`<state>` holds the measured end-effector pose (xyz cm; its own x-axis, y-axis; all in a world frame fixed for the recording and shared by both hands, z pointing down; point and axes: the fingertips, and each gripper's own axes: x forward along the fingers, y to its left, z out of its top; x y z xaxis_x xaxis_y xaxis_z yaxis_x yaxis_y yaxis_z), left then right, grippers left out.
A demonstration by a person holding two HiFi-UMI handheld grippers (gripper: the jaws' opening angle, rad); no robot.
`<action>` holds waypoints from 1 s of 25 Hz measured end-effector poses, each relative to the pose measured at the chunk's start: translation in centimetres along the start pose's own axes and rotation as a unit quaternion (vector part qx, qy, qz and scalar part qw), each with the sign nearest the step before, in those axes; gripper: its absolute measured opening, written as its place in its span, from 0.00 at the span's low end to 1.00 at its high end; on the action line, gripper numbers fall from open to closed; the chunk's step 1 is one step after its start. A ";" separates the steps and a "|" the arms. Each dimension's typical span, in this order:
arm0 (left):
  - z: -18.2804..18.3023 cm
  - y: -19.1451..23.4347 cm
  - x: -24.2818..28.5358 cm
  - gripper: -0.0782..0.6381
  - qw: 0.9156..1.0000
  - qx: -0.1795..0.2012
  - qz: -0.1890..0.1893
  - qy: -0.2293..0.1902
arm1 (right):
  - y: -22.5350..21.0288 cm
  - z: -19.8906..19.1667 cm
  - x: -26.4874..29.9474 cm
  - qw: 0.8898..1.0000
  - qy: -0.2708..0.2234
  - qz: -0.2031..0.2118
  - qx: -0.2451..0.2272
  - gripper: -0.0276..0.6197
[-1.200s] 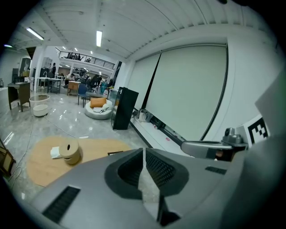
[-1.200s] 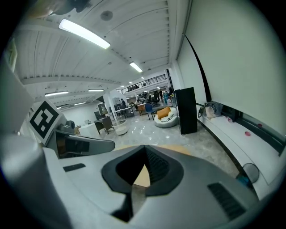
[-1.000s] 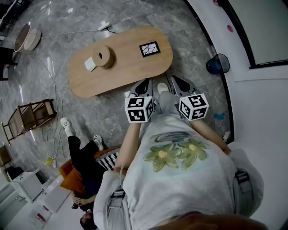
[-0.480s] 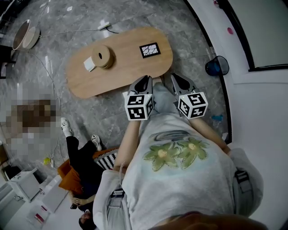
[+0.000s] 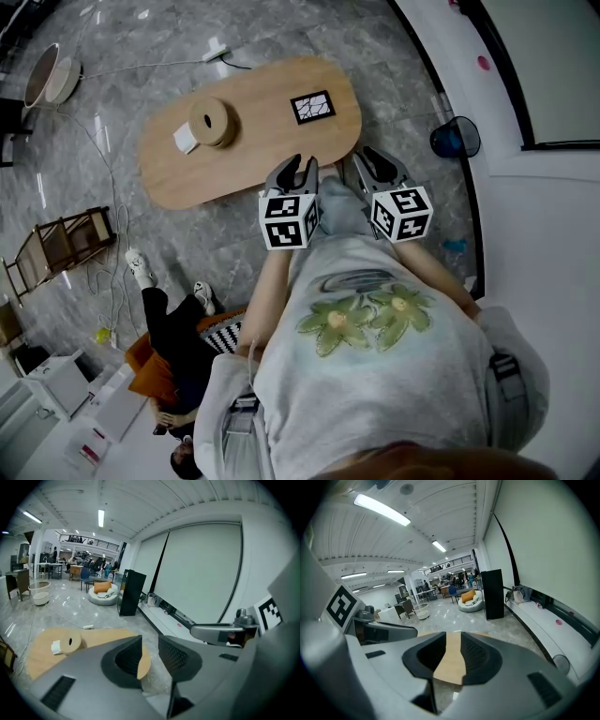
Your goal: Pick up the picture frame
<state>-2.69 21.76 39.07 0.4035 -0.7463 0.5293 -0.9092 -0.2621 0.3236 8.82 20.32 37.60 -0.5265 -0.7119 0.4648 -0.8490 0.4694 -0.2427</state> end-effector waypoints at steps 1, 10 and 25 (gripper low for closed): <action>0.2 0.2 0.3 0.25 1.000 0.000 0.003 0.002 | -0.2 0.1 0.4 1.000 0.002 0.001 0.001 0.18; 2.3 2.4 4.1 0.27 1.000 -0.012 0.019 0.017 | -2.7 1.5 4.6 0.999 0.031 0.011 0.001 0.21; 5.8 6.0 10.5 0.28 0.998 -0.021 0.044 0.040 | -7.9 4.1 11.6 0.998 0.068 0.017 0.006 0.21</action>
<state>-4.48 8.87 42.01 0.3303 -0.7132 0.6183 -0.9373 -0.1704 0.3041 9.18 6.18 41.42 -0.5450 -0.6178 0.5668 -0.8314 0.4855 -0.2703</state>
